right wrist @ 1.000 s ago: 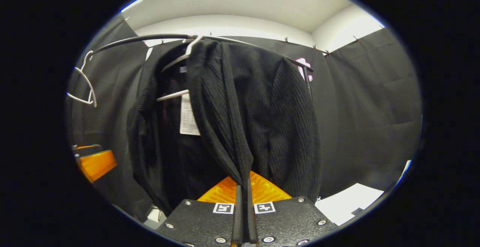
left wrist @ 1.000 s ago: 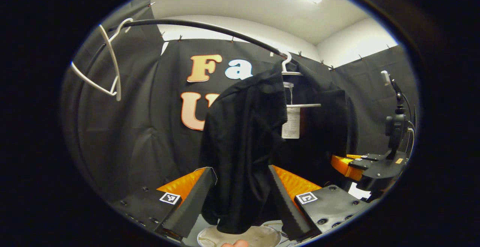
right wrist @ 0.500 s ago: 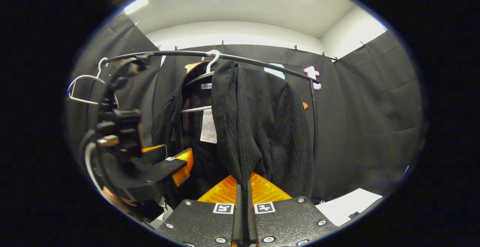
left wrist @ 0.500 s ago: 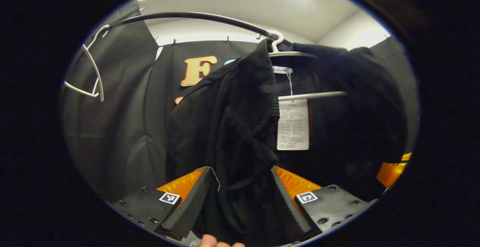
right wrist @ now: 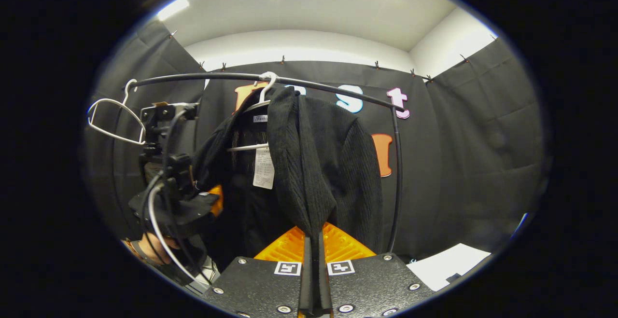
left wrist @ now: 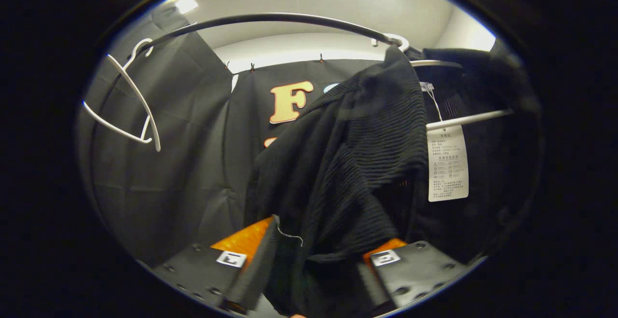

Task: Grasp the clothes on the hanger with both hands and then place them into the laundry hamper below.

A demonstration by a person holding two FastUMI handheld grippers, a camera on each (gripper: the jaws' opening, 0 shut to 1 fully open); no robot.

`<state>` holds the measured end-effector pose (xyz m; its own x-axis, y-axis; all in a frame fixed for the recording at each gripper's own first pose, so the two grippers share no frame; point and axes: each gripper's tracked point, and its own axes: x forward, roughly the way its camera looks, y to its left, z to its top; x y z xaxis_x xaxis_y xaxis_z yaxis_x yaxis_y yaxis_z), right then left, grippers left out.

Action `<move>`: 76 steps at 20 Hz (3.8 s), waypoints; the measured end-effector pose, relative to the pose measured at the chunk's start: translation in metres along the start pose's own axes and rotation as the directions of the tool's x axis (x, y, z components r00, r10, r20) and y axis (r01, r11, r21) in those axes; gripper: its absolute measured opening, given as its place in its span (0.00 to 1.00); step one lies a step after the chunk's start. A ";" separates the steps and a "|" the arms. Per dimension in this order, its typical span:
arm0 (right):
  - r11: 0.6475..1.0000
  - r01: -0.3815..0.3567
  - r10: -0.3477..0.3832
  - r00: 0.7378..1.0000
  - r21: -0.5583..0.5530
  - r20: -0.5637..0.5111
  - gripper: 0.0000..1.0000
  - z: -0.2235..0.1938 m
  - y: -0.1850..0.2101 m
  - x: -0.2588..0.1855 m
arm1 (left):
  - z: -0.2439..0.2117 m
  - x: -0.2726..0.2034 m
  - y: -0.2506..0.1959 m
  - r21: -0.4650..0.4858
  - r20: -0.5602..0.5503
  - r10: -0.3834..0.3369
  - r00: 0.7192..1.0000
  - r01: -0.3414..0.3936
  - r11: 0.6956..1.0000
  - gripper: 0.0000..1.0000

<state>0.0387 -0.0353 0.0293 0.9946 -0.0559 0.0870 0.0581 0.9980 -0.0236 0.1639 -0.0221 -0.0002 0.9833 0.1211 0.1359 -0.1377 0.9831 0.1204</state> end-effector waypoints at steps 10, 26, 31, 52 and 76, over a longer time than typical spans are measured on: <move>1.000 0.009 -0.008 0.997 -0.014 0.079 0.00 0.032 0.001 -0.006 | 0.037 -0.038 0.003 -0.043 0.005 -0.176 0.984 0.176 0.984 0.08; 0.975 0.182 -0.131 0.937 -0.130 0.324 0.02 0.219 -0.112 0.053 | 0.093 -0.025 0.025 -0.009 0.071 -0.123 0.990 0.124 0.992 0.08; 0.971 0.164 -0.128 0.970 -0.171 0.208 0.02 0.213 -0.140 0.124 | 0.111 -0.008 0.030 -0.003 0.102 -0.116 0.988 0.117 0.993 0.08; 0.995 -0.087 0.090 0.994 0.046 -0.065 0.03 0.034 -0.110 0.145 | 0.067 0.100 0.117 -0.002 0.047 0.105 0.993 -0.105 0.994 0.08; 0.943 -0.270 0.306 0.934 0.194 -0.185 0.03 -0.083 0.061 0.073 | -0.027 -0.027 0.116 0.053 -0.196 0.024 0.980 -0.014 0.998 0.08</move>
<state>0.1219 0.0195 -0.0488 0.9626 0.2476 -0.1103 -0.2305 0.9618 0.1477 0.1248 0.0922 -0.0164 0.9840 0.1690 -0.0566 -0.1572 0.9727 0.1708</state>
